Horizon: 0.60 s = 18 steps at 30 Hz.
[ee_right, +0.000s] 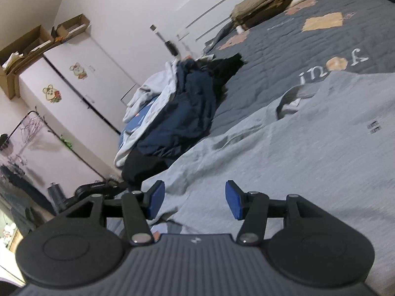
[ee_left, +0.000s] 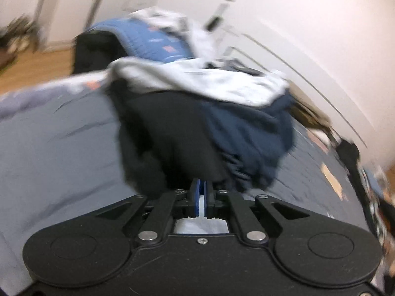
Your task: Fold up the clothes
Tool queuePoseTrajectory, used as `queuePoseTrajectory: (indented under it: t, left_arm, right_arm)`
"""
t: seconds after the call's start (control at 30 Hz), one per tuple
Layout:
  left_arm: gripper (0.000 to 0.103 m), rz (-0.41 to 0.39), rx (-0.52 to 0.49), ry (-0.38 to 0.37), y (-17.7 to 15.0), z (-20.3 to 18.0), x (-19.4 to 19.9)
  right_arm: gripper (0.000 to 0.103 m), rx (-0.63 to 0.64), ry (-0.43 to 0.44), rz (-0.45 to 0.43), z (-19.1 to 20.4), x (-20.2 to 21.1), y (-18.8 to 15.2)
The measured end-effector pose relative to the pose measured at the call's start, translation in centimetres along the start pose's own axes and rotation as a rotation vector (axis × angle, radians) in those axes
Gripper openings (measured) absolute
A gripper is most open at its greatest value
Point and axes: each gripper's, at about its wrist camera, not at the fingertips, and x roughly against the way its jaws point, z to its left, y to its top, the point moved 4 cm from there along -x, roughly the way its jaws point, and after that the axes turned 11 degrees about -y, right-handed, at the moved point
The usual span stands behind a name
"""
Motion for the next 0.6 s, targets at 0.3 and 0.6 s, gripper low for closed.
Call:
queuePoseTrajectory:
  t: [0.3,0.6]
  left_arm:
    - [0.048,0.172,-0.456,-0.248,-5.4,-13.4,-2.4]
    - [0.025,0.348,-0.849,-0.358,-10.2,-22.1,-11.1]
  right_arm:
    - [0.054,0.048,-0.076,-0.05,-2.6,0.7,4.8]
    - [0.054,0.002,-0.07,-0.113,-6.0,1.4,7.9]
